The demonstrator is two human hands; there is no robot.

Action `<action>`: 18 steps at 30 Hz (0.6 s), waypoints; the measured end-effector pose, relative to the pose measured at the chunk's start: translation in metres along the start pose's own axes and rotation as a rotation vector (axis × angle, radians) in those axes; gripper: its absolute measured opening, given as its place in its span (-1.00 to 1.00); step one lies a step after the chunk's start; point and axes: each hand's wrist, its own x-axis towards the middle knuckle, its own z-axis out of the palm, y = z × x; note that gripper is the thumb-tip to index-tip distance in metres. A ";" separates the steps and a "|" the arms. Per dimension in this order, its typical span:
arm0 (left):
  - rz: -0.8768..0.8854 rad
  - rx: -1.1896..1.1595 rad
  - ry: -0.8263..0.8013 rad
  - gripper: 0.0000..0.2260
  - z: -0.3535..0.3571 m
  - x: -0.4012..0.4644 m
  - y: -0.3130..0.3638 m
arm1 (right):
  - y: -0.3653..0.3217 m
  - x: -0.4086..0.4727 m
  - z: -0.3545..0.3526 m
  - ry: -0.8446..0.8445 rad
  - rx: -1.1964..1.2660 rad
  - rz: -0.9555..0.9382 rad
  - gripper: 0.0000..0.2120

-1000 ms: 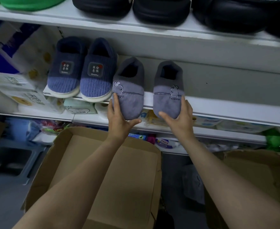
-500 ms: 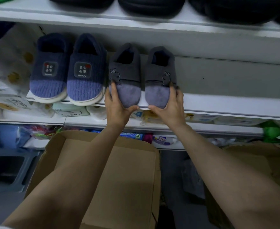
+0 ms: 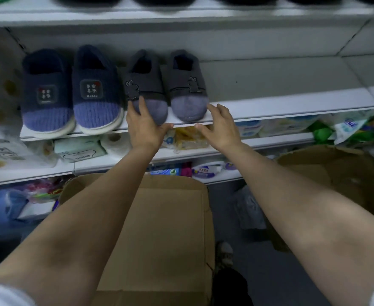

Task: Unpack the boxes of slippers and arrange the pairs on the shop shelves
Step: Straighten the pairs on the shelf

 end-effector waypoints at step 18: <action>0.615 0.069 -0.176 -0.37 -0.005 -0.231 0.308 | 0.190 -0.221 -0.294 0.359 -0.184 -0.016 -0.45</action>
